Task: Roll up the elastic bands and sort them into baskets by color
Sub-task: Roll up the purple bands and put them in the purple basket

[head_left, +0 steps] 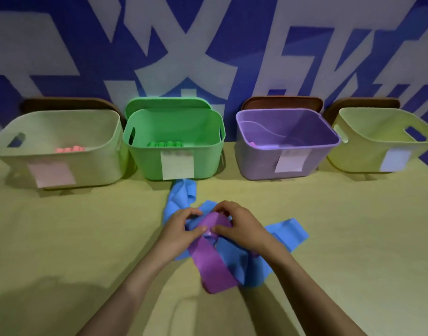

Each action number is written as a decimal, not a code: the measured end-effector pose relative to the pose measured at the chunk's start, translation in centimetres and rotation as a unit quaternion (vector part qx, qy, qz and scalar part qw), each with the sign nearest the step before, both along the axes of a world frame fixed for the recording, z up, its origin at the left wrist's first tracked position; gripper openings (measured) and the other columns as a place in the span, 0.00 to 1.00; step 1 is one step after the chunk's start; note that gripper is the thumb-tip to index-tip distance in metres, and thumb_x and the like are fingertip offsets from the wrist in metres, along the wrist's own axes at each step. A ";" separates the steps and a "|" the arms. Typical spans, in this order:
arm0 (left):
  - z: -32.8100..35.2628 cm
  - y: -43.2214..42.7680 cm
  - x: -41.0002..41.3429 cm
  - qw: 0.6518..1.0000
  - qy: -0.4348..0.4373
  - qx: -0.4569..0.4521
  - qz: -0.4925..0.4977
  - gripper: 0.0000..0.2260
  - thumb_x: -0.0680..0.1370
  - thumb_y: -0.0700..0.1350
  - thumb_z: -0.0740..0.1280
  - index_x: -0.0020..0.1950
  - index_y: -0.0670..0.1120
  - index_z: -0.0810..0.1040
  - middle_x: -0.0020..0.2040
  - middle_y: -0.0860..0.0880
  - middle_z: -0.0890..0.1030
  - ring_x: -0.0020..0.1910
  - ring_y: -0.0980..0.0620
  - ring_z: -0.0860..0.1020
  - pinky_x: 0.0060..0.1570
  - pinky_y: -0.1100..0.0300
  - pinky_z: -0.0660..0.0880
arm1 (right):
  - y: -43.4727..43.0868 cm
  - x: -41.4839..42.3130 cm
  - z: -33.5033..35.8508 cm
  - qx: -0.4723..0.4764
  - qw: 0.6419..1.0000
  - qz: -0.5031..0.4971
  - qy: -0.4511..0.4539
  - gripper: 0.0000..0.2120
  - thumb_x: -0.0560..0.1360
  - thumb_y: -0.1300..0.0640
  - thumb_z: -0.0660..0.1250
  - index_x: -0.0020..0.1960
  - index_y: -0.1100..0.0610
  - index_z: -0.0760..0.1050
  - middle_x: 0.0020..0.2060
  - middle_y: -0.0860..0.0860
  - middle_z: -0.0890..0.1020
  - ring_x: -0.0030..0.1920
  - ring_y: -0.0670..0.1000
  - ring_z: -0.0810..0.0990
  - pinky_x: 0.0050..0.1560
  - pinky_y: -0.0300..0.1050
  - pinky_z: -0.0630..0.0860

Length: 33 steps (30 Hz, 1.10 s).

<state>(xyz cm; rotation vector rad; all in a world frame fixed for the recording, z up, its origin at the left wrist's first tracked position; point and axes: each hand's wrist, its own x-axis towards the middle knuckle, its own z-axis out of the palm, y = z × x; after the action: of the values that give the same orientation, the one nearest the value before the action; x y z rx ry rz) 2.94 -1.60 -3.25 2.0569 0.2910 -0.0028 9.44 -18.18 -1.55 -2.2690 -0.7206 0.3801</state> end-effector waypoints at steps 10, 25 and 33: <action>-0.3 0.3 -3.3 0.960 -0.089 -0.250 0.082 0.02 0.73 0.36 0.71 0.41 0.41 0.80 0.38 0.45 0.80 0.37 0.53 0.77 0.43 0.63 0.75 | -1.2 -1.9 -1.5 0.151 0.978 -0.032 -0.141 0.01 0.72 0.61 0.72 0.43 0.58 0.80 0.44 0.51 0.80 0.47 0.50 0.77 0.48 0.41 0.75; 7.8 -1.4 -5.9 0.810 -0.085 -0.543 0.204 0.12 0.82 0.37 0.55 0.39 0.41 0.68 0.32 0.44 0.75 0.34 0.51 0.72 0.34 0.60 0.76 | -2.6 -5.4 8.9 0.581 0.730 -0.151 0.327 0.14 0.76 0.65 0.51 0.33 0.62 0.68 0.21 0.54 0.74 0.24 0.51 0.75 0.36 0.44 0.74; 6.5 -0.4 -4.7 0.963 -0.045 -0.245 0.098 0.09 0.74 0.45 0.71 0.52 0.43 0.80 0.42 0.47 0.81 0.35 0.54 0.77 0.31 0.64 0.73 | -2.7 -2.9 10.0 0.633 0.669 -0.162 0.354 0.21 0.76 0.61 0.53 0.25 0.58 0.69 0.20 0.51 0.72 0.23 0.49 0.74 0.37 0.41 0.71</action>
<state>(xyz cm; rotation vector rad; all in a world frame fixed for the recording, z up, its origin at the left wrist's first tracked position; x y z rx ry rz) -1.78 -2.00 3.20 1.5254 0.3922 0.1280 6.53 -20.88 8.42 -0.7312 -0.0226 0.3597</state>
